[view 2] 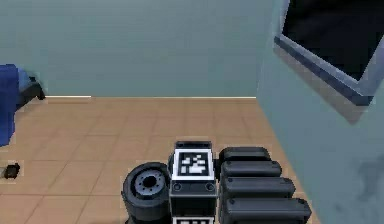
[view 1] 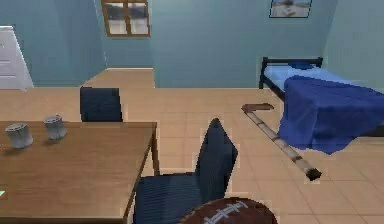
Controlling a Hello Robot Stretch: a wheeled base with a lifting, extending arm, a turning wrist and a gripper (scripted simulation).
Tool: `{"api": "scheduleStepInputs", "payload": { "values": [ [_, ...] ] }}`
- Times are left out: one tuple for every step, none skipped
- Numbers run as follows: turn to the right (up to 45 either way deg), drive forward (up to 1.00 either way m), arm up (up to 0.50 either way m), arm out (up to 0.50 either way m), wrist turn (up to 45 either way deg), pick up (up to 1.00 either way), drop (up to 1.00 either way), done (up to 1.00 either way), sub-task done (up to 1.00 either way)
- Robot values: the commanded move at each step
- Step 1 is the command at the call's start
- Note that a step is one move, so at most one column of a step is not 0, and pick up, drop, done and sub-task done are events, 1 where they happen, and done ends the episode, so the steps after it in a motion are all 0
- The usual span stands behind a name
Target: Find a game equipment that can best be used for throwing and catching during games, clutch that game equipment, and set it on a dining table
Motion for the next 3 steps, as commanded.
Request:
{"api": "scheduleStepInputs", "payload": {
  "values": [
    [33.0,0.00,0.00,0.00,0.0,0.00,0.00,0.00,0.00],
    [0.0,0.80,0.00,0.00,0.0,0.00,0.00,0.00,0.00],
    [-27.0,0.00,0.00,0.00,0.0,0.00,0.00,0.00,0.00]
  ]
}}
